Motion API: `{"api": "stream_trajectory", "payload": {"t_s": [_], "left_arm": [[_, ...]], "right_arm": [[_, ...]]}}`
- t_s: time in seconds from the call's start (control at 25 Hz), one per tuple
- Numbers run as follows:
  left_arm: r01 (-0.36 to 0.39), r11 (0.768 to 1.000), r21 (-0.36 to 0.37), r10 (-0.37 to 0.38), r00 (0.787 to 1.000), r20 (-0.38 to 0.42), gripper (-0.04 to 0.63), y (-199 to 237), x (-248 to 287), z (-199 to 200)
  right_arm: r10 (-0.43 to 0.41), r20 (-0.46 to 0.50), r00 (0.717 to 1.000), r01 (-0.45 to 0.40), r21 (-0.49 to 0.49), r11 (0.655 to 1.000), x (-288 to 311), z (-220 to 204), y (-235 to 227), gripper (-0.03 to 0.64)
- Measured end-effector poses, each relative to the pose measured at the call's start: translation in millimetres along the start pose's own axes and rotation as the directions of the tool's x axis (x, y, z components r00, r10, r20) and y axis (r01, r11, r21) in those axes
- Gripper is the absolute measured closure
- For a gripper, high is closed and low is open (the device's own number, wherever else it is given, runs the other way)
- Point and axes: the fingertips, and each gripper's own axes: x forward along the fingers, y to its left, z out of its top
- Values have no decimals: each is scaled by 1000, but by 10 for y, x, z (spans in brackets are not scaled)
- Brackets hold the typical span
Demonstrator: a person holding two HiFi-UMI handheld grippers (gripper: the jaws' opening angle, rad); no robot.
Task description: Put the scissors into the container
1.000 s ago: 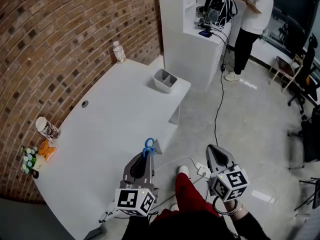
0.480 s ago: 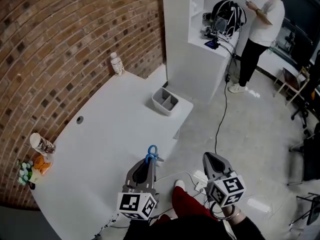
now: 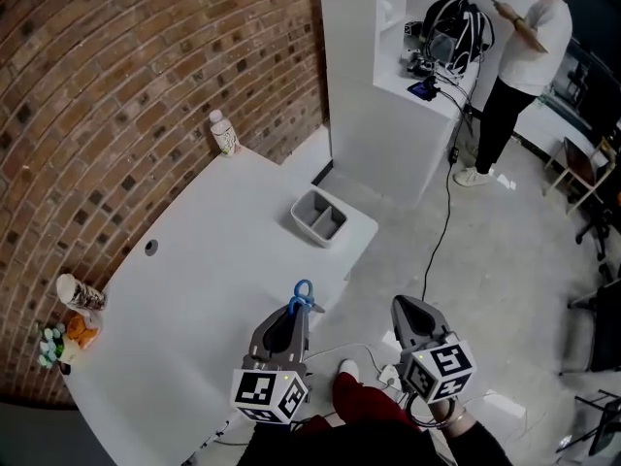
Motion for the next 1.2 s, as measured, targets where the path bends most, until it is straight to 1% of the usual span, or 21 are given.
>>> {"api": "stream_trajectory", "payload": {"t_s": [0.16, 0.32, 0.64, 0.8, 1.2], "left_arm": [[-7, 1000, 1, 7, 1000, -13, 568, 5, 195, 33], [-1, 1000, 20, 1, 1000, -19, 568, -26, 345, 81], [12, 999, 52, -12, 1000, -9, 568, 16, 612, 262], [23, 999, 46, -23, 1000, -8, 568, 89, 795, 326], [72, 997, 21, -71, 997, -31, 568, 332, 1337, 367]], "right_arm": [[10, -6, 1000, -10, 17, 1000, 128, 36, -142, 608], [15, -12, 1000, -15, 24, 1000, 200, 43, -254, 607], [20, 5, 1000, -21, 40, 999, 361, 166, -292, 608], [21, 1, 1000, -21, 51, 998, 477, 177, -300, 609], [16, -26, 1000, -16, 21, 1000, 915, 247, -305, 608]]}}
